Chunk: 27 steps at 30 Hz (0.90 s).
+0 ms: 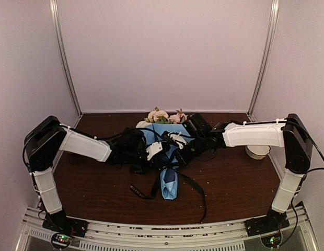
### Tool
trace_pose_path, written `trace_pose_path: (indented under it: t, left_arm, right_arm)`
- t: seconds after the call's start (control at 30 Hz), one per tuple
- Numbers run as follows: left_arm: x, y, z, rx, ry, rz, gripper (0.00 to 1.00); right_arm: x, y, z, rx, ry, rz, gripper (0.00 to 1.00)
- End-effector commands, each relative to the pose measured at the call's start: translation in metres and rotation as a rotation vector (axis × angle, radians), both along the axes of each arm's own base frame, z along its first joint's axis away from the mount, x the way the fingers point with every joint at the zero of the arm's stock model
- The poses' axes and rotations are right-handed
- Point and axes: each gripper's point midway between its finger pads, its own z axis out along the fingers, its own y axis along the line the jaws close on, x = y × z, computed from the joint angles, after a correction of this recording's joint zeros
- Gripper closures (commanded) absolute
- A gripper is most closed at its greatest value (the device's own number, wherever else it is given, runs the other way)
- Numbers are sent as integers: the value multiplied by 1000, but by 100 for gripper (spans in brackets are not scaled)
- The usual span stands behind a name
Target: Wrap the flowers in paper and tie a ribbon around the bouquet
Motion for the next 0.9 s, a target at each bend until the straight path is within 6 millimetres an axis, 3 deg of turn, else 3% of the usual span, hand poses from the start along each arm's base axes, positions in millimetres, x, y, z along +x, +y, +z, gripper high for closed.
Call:
trace_pose_path:
  t: [0.0,0.1,0.23,0.33,0.4,0.57,0.67,0.87]
  left_arm:
    - [21,-1,2,-6,-29,101,100]
    - [20,0,1,-1,-24,101,100]
    - [19,1,-1,1,-22,99,100]
    - [18,0,0,-2,-17,95,99]
    - [16,0,1,-5,-12,89,78]
    - [8,-1,13,-33,-6,53,57]
    - [8,-3,17,-36,-6,45,56]
    - [18,-7,4,6,12,68,57]
  right_arm:
    - [-16,12,31,124,22,60,92]
    - [-4,2,39,154,7,11,68]
    - [23,-16,50,203,-2,-75,57]
    - [36,-18,39,165,11,-105,58]
    - [40,-20,24,102,33,-113,60]
    - [46,-21,0,48,55,-131,68]
    - [48,-19,-8,36,72,-122,78]
    - [43,-10,-21,35,131,-73,80]
